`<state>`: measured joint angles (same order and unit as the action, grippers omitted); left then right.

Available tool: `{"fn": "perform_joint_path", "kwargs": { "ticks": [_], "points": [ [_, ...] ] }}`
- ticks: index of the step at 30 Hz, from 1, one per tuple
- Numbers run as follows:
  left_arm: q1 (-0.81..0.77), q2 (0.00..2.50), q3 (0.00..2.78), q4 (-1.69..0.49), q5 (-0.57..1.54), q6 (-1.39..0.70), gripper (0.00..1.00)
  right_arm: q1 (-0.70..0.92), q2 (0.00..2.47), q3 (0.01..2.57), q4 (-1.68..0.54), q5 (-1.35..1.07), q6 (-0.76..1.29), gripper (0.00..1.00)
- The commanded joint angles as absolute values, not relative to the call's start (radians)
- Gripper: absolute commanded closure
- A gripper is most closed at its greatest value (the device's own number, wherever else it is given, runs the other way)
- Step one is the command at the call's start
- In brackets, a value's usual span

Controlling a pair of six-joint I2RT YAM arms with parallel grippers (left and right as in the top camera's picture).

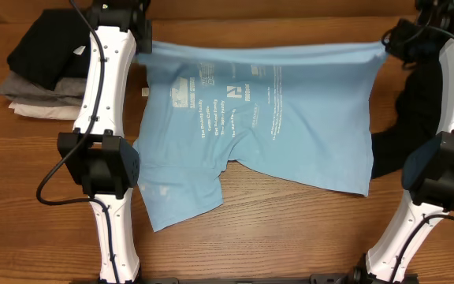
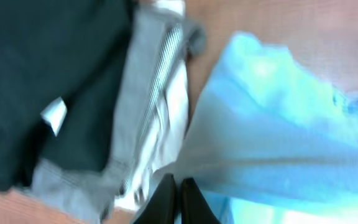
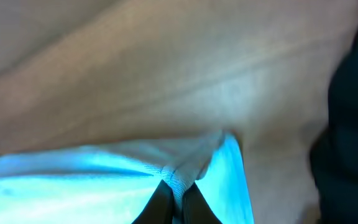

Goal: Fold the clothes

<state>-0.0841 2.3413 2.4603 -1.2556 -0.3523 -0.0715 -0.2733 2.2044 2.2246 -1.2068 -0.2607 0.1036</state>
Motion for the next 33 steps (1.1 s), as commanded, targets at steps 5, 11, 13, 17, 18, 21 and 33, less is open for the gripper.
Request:
{"fn": "perform_joint_path", "kwargs": {
  "ticks": [5,11,13,17,18,21,33],
  "points": [
    [-0.071,2.284,2.476,-1.431,-0.238,-0.093,0.96,-0.291,2.203,2.231,-1.361,-0.255,0.074,0.95],
    [-0.071,2.302,2.471,-1.488,-0.212,-0.092,0.96,-0.291,2.230,2.222,-1.441,-0.236,0.072,0.95],
    [-0.071,2.308,2.459,-1.489,-0.210,-0.092,0.96,-0.291,2.234,2.201,-1.447,-0.236,0.070,0.95],
    [-0.071,2.323,2.428,-1.482,-0.209,-0.092,0.95,-0.291,2.234,2.110,-1.423,-0.213,0.071,0.94],
    [-0.071,2.324,2.422,-1.479,-0.209,-0.092,0.95,-0.291,2.234,2.098,-1.417,-0.210,0.071,0.94],
    [-0.072,2.329,2.397,-1.470,-0.209,-0.093,0.95,-0.291,2.235,2.035,-1.373,-0.210,0.071,0.91],
    [-0.073,2.331,2.284,-1.462,-0.209,-0.093,0.33,-0.291,2.235,1.869,-1.267,-0.210,0.078,0.74]
  ]
}}
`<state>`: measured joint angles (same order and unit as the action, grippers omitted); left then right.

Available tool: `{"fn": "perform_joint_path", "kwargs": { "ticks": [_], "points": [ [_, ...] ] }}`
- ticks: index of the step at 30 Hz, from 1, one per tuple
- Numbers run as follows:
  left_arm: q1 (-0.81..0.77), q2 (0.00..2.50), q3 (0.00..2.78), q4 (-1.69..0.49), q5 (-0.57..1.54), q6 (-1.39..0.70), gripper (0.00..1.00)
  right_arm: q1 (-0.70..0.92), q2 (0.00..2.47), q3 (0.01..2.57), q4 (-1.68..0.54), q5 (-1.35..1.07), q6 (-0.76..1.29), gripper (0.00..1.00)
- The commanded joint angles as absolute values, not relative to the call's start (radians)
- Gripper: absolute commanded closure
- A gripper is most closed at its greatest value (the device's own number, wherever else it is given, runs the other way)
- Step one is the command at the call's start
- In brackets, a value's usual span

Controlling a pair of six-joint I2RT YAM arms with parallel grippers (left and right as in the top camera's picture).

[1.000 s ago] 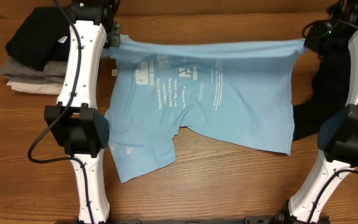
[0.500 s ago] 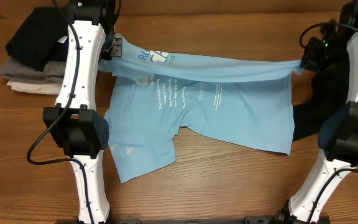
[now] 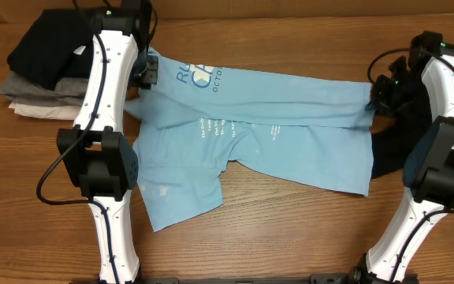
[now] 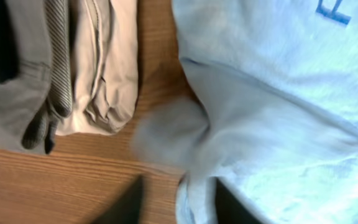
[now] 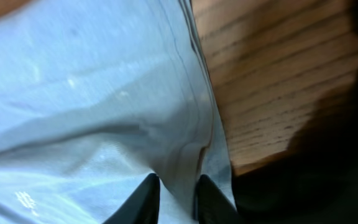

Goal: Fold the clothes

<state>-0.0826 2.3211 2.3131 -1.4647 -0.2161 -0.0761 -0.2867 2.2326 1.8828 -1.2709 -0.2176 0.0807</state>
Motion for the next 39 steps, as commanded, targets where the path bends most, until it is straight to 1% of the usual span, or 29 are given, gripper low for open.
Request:
{"fn": "perform_joint_path", "kwargs": {
  "ticks": [1,2,3,4,6,10,14,17,18,19,20,22,26,31,34,35,36,39],
  "points": [
    [-0.073,2.331,2.276,-1.462,-0.209,-0.093,0.19,-0.291,2.235,1.869,-1.269,-0.210,0.078,0.72],
    [-0.073,2.331,2.267,-1.462,-0.209,-0.093,0.08,-0.291,2.235,1.869,-1.269,-0.211,0.078,0.62],
    [-0.073,2.331,2.261,-1.462,-0.209,-0.092,0.00,-0.291,2.235,1.869,-1.268,-0.211,0.078,0.53],
    [-0.073,2.331,2.260,-1.462,-0.209,-0.093,0.00,-0.291,2.235,1.872,-1.267,-0.211,0.078,0.48],
    [-0.073,2.329,2.262,-1.454,-0.209,-0.088,0.00,-0.292,2.233,1.877,-1.259,-0.211,0.078,0.43],
    [-0.072,2.327,2.349,-1.477,-0.208,-0.082,0.00,-0.305,2.217,1.953,-1.293,-0.235,0.077,0.41],
    [-0.072,2.324,2.561,-1.586,-0.196,-0.082,0.00,-0.316,2.146,2.084,-1.382,-0.268,0.077,0.40],
    [-0.072,2.310,2.757,-1.690,-0.134,-0.083,0.00,-0.315,2.075,2.201,-1.483,-0.265,0.077,0.35],
    [-0.074,2.292,2.798,-1.690,-0.100,-0.083,0.00,-0.315,2.050,2.239,-1.517,-0.263,0.077,0.33],
    [-0.078,2.264,2.820,-1.690,-0.061,-0.083,0.00,-0.315,2.025,2.273,-1.547,-0.263,0.078,0.31],
    [-0.084,2.234,2.838,-1.689,-0.035,-0.083,0.00,-0.315,1.996,2.307,-1.578,-0.263,0.078,0.27],
    [-0.099,2.173,2.858,-1.689,-0.034,-0.087,0.00,-0.315,1.945,2.347,-1.620,-0.263,0.078,0.21],
    [-0.112,2.044,2.856,-1.689,-0.033,-0.113,0.00,-0.316,1.841,2.364,-1.687,-0.263,0.078,0.19],
    [-0.118,1.897,2.819,-1.690,-0.031,-0.139,0.00,-0.308,1.686,2.325,-1.694,-0.263,0.091,0.16],
    [-0.123,1.805,2.723,-1.690,-0.033,-0.163,0.00,-0.307,1.569,2.276,-1.694,-0.263,0.116,0.11],
    [-0.123,1.776,2.680,-1.689,-0.036,-0.180,0.00,-0.307,1.529,2.249,-1.694,-0.263,0.116,0.04],
    [-0.124,1.745,2.623,-1.689,-0.049,-0.209,0.00,-0.307,1.482,2.212,-1.694,-0.259,0.116,0.00],
    [-0.124,1.681,2.458,-1.689,-0.062,-0.272,0.00,-0.307,1.356,2.080,-1.694,-0.260,0.123,0.00]
  ]
}}
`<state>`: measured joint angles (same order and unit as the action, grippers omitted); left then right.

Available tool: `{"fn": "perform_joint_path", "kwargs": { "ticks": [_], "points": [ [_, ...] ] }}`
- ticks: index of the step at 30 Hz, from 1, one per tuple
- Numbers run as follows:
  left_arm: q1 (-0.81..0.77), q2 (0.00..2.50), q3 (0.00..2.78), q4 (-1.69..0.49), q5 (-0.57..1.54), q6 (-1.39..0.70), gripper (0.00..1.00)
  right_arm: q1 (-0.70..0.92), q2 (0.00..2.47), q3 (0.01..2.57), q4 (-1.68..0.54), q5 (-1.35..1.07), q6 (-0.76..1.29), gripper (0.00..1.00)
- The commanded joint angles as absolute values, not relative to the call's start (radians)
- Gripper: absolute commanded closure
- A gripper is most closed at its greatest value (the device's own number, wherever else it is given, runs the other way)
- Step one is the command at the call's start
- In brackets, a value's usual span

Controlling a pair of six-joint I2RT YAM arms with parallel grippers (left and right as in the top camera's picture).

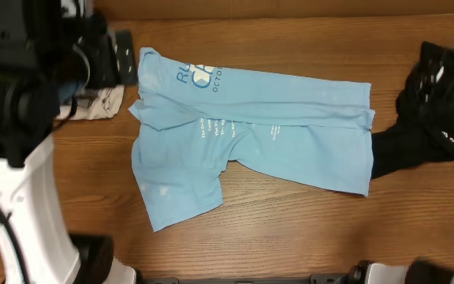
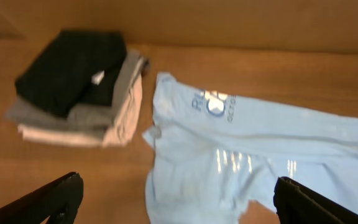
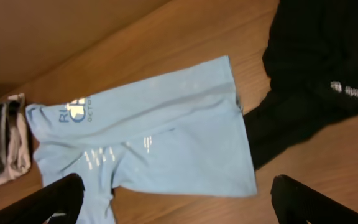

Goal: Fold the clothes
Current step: 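Grasp the shirt's near bottom edge with the left gripper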

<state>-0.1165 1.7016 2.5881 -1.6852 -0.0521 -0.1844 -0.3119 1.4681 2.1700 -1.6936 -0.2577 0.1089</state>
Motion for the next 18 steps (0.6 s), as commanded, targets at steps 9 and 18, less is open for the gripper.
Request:
{"fn": "perform_joint_path", "kwargs": {
  "ticks": [9,18],
  "points": [
    [-0.134,1.584,1.862,-1.638,-0.050,-0.388,0.00,-0.307,1.145,1.695,-1.663,-0.339,0.131,0.00],
    [-0.322,1.572,1.300,-1.353,0.105,-0.421,0.00,-0.307,1.158,1.425,-1.551,-0.339,0.131,0.00]
  ]
}}
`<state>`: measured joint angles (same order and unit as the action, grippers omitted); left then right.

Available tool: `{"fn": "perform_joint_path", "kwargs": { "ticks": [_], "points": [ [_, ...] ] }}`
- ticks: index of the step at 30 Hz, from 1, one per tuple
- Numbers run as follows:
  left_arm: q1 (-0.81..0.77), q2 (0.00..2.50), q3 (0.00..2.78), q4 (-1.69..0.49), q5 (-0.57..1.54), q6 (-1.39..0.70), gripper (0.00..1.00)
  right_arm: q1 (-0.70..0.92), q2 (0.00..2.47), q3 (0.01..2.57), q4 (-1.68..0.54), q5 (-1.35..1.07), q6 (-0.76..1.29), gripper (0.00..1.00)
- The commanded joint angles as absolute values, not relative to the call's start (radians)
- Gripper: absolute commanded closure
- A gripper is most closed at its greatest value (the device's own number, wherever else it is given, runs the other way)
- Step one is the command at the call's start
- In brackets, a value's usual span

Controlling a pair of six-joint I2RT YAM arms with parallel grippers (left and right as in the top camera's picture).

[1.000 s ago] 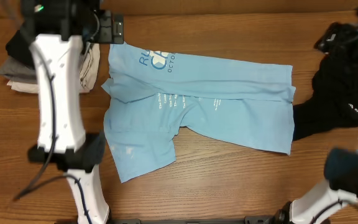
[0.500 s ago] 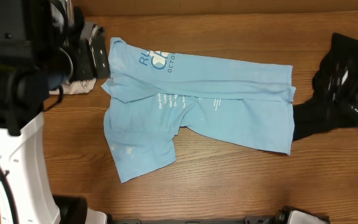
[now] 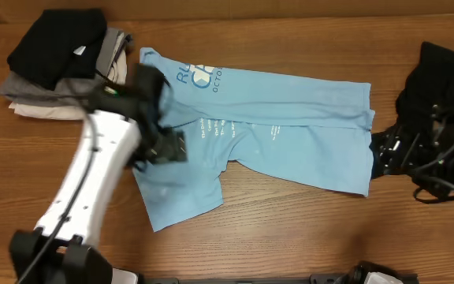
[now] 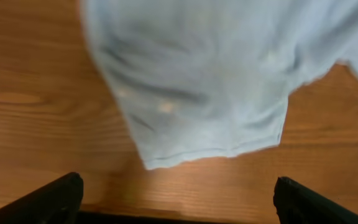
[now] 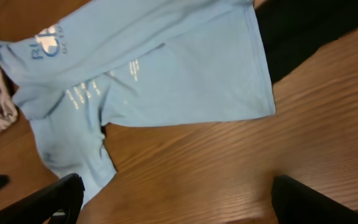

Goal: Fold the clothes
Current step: 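Grasp the shirt's near bottom edge with the left gripper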

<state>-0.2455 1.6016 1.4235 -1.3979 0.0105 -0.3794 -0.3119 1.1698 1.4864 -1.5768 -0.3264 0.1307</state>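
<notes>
The light blue T-shirt point(image 3: 290, 126) lies flat on the wooden table point(image 3: 290, 237), its far edge folded forward as a band with blue print point(image 3: 199, 75). My left gripper point(image 3: 166, 147) hovers over the shirt's left side, open; in the left wrist view the left gripper point(image 4: 178, 202) has its fingers point(image 4: 48, 198) wide apart over bare wood just past a shirt edge point(image 4: 216, 149). My right gripper point(image 3: 391, 154) is off the shirt's right edge, and the right gripper point(image 5: 178, 202) stands open with nothing in it, the T-shirt point(image 5: 166, 81) ahead of it.
A stack of folded clothes point(image 3: 53, 59), black on grey on beige, sits at the far left corner. A crumpled black garment point(image 3: 440, 79) lies at the right, touching the shirt's right edge. Bare wood runs along the front of the table.
Both arms have come down from high over the table. The left gripper is now low over the shirt's left side, the right one beside its right edge. The shirt has not moved.
Both grippers were shut on the shirt's far corners, holding that edge stretched and lifted. Then the edge lay folded forward on the shirt with the jaws parted at the corners. Then both arms were high and open, and now they are low again.
</notes>
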Motion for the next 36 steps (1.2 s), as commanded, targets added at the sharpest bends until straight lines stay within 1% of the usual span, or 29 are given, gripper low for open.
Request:
{"fn": "perform_joint_path", "kwargs": {
  "ticks": [1,4,7,11,17,25,27,28,29,30,31,32,33,34,36],
  "points": [
    [-0.351,1.572,1.259,-1.328,0.105,-0.443,0.00,-0.307,1.158,1.398,-1.538,-0.339,0.131,0.00],
    [-0.426,1.572,1.159,-1.264,0.096,-0.507,0.00,-0.307,1.158,1.332,-1.505,-0.339,0.130,0.00],
    [-0.469,1.572,1.065,-1.188,0.093,-0.567,0.00,-0.307,1.158,1.285,-1.476,-0.339,0.130,0.00],
    [-0.469,1.572,0.953,-1.116,0.075,-0.655,0.00,-0.307,1.164,1.260,-1.459,-0.339,0.130,0.00],
    [-0.449,1.572,0.871,-1.089,-0.017,-0.733,0.00,-0.307,1.166,1.260,-1.445,-0.339,0.126,0.00],
    [-0.444,1.575,0.771,-0.930,-0.023,-0.734,0.01,-0.307,1.166,1.260,-1.444,-0.339,0.127,0.00],
    [-0.443,1.575,0.738,-0.882,-0.005,-0.733,0.05,-0.307,1.166,1.260,-1.444,-0.339,0.127,0.00],
    [-0.443,1.575,0.726,-0.865,0.008,-0.734,0.09,-0.307,1.168,1.260,-1.445,-0.339,0.127,0.00],
    [-0.443,1.575,0.716,-0.851,0.026,-0.733,0.16,-0.307,1.168,1.260,-1.445,-0.339,0.127,0.01],
    [-0.443,1.575,0.713,-0.843,0.032,-0.733,0.27,-0.307,1.168,1.260,-1.445,-0.339,0.127,0.01],
    [-0.443,1.575,0.714,-0.844,0.036,-0.733,0.46,-0.307,1.168,1.260,-1.444,-0.339,0.127,0.03],
    [-0.443,1.575,0.714,-0.844,0.038,-0.732,0.69,-0.307,1.168,1.260,-1.444,-0.339,0.127,0.04],
    [-0.443,1.575,0.714,-0.845,0.043,-0.728,0.87,-0.307,1.168,1.260,-1.445,-0.339,0.127,0.05],
    [-0.443,1.575,0.714,-0.845,0.053,-0.724,0.96,-0.307,1.168,1.260,-1.445,-0.339,0.127,0.06],
    [-0.443,1.575,0.719,-0.850,0.077,-0.703,0.96,-0.307,1.168,1.260,-1.447,-0.338,0.127,0.08]
  ]
}}
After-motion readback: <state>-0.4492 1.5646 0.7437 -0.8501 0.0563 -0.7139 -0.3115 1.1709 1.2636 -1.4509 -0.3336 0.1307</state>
